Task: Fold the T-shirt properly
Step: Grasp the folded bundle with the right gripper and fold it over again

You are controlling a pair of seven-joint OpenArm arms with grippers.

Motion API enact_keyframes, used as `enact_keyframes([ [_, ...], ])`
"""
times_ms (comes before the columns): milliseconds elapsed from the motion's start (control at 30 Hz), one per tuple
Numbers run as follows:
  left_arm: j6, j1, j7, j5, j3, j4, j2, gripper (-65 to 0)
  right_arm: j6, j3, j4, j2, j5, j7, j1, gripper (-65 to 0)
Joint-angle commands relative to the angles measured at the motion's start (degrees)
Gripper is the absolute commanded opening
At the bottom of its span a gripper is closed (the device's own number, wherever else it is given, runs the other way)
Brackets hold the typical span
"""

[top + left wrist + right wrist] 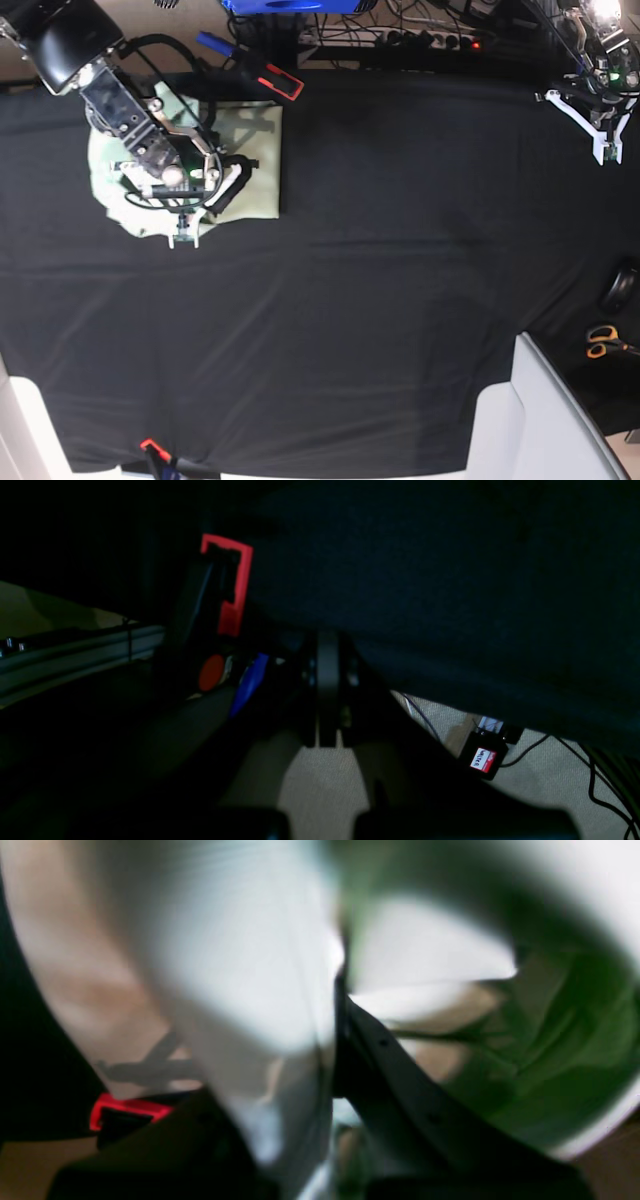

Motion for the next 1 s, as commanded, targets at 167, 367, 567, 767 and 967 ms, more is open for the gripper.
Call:
enact_keyframes([
  [167,0.1,0.0,-0.8,-0.1,-0.2,0.8,-0.8,-65.0,-0.3,-3.0,0.4,-1.4,0.0,0.0,1.2,-64.9],
  [367,0.1,0.0,-0.8,-0.1,-0.2,0.8,-0.8,-65.0,-0.3,-3.1,0.4,-1.5,0.0,-0.1,2.8,-64.9],
  [567,0.1,0.0,-0.8,-0.1,-0.2,0.8,-0.8,-65.0,-0.3,-3.1,-0.8,-1.5,0.0,-0.1,3.7,-64.9],
  [767,0.1,0.0,-0.8,-0.1,-0.2,0.8,-0.8,-65.0,-0.3,-3.2,-3.8,-1.6,0.0,0.2,5.0,-64.9],
  [967,0.1,0.0,-0.8,-0.1,-0.2,0.8,-0.8,-65.0,-0.3,-3.2,-3.6,-1.7,0.0,0.1,6.2,-64.9],
])
